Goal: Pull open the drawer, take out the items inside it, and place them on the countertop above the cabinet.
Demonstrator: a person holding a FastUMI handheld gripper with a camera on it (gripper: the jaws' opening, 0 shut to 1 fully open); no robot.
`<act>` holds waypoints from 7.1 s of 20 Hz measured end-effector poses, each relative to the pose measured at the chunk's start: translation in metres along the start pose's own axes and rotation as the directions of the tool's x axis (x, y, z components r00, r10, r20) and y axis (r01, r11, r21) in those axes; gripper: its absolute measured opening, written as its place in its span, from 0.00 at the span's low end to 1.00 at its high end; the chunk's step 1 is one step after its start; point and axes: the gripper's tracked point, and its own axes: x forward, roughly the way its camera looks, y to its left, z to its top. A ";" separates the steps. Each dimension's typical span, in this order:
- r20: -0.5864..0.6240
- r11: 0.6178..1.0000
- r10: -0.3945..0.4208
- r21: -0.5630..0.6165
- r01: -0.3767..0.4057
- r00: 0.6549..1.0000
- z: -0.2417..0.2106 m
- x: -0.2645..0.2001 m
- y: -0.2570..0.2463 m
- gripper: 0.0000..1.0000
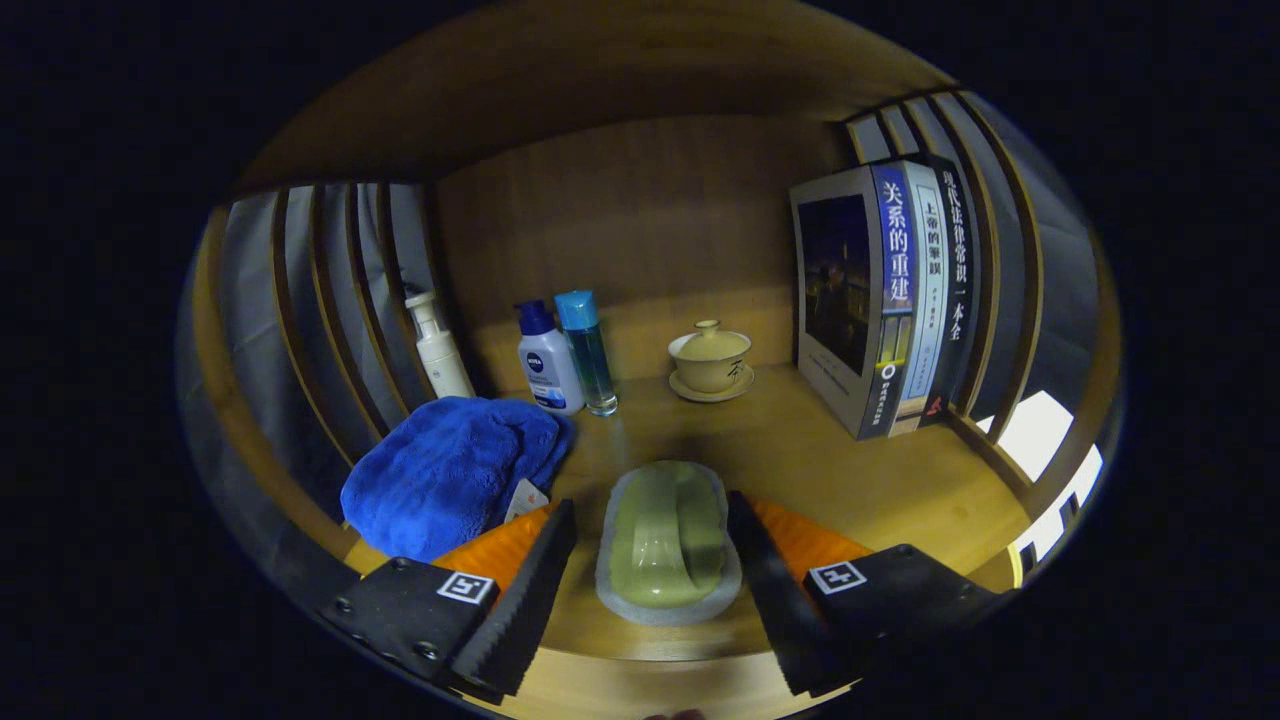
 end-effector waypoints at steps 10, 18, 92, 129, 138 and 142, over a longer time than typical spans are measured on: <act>0.237 0.972 0.158 -0.211 -0.108 0.959 0.043 -0.147 0.078 0.98; 0.339 0.948 0.268 -0.260 -0.184 0.902 -0.012 -0.278 0.111 0.96; 0.283 0.988 -0.071 -0.114 0.107 0.957 -0.160 -0.045 -0.019 0.98; 0.512 0.992 0.057 -0.124 0.008 0.857 -0.118 -0.440 -0.007 0.98; 0.498 0.988 0.086 -0.153 -0.009 0.863 -0.128 -0.439 0.006 0.98; 0.496 0.992 0.086 -0.125 -0.027 0.864 -0.129 -0.437 0.005 0.98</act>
